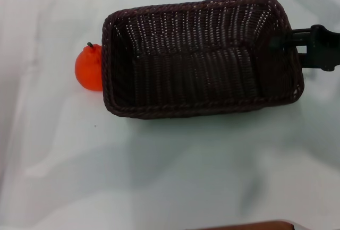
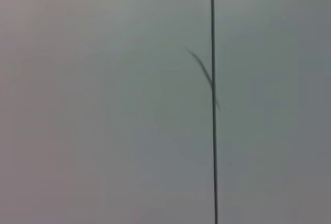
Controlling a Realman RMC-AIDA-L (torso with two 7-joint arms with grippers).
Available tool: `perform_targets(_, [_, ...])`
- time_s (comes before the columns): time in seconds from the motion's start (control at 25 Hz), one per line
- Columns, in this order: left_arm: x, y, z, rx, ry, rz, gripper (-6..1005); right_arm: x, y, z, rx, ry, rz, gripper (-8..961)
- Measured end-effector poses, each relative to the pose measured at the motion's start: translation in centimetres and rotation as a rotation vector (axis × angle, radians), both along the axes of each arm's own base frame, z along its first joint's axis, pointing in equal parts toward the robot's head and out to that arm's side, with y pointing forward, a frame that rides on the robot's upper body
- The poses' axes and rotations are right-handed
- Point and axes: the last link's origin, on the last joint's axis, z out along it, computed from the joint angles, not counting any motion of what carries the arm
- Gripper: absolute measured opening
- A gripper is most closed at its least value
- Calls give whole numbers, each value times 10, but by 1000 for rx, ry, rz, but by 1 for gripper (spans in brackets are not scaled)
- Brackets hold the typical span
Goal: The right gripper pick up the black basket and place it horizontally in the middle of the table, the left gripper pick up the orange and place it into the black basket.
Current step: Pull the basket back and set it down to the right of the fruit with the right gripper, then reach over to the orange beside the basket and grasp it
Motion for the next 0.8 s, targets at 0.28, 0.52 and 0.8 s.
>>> perform_targets(0.28, [0,-1,-2,-6,-4,2,908,-1,-5,15,-23,-22,32,615])
perform_targets(0.52, [0,-2,-2,-4,-3,0,908,-3,-7,27,-70,-57,57,615])
perform_targets(0.8, [-6,-6,-2,-20,-75,19,907,4,-21,66,-16,-54,22,719])
